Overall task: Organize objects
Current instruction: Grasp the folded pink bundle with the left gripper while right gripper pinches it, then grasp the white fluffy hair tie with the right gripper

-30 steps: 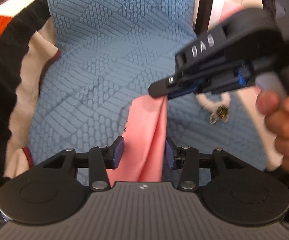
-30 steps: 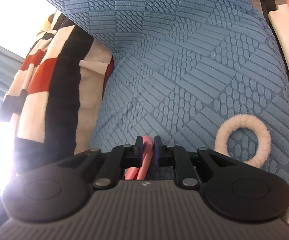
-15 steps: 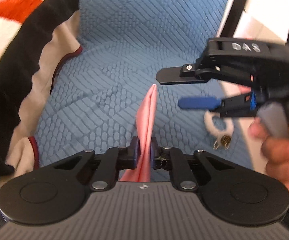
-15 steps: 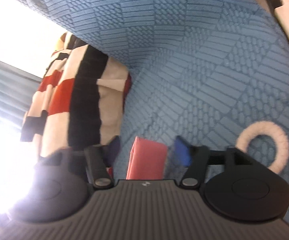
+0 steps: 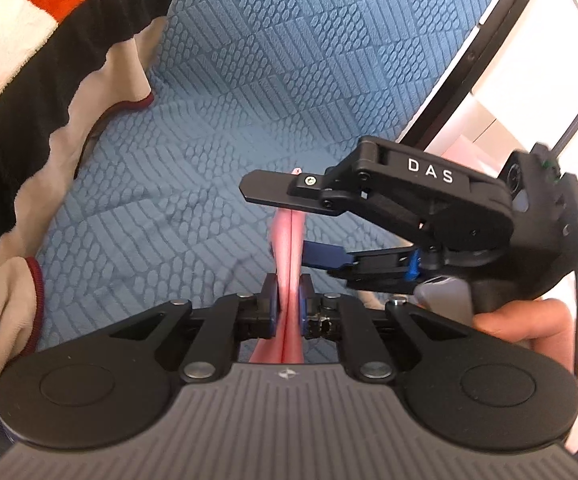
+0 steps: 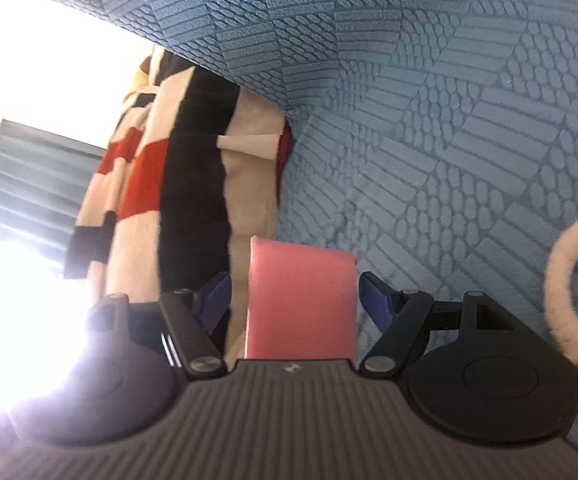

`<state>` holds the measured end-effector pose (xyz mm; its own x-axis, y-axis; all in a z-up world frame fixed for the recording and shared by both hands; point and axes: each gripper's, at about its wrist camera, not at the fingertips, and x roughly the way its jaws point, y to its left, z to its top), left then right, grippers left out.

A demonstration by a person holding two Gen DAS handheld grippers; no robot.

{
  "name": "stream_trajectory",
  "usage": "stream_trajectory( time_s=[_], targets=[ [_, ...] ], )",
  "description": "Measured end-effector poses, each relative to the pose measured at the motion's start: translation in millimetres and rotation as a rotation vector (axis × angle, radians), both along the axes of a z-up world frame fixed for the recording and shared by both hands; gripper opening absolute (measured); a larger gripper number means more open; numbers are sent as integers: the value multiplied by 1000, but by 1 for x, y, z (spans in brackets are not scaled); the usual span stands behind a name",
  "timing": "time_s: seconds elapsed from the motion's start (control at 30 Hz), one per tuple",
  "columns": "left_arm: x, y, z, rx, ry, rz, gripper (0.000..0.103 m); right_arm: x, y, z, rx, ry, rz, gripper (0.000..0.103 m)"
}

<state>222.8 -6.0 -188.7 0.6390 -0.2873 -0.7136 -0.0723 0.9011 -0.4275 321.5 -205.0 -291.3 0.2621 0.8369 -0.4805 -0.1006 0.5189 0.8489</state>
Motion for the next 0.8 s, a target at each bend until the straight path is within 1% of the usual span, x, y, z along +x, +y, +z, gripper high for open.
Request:
stream_trajectory(
  time_s=[0.07, 0.1, 0.17, 0.4, 0.6, 0.67, 0.73, 0.8],
  targets=[
    [0, 3, 0, -38, -1, 1, 12, 0, -1, -4, 32, 25, -5, 71],
    [0, 5, 1, -49, -3, 3, 12, 0, -1, -6, 40, 35, -10, 68],
    [0, 6, 2, -59, -6, -3, 12, -1, -2, -7, 32, 38, -14, 55],
    [1, 6, 1, -79, 1, -5, 14, -7, 0, 3, 6, -23, 26, 52],
    [3, -1, -2, -51, 13, -15, 15, -15, 1, 4, -3, -16, 36, 52],
    [4, -2, -3, -48, 15, -18, 18, -16, -1, 5, -15, -20, 32, 52],
    [5, -4, -4, -44, 13, -27, 18, -17, -4, 7, -34, -30, 31, 53],
    [6, -9, -4, -7, 12, -28, 15, -18, -5, 11, -58, -42, 34, 54]
  ],
)
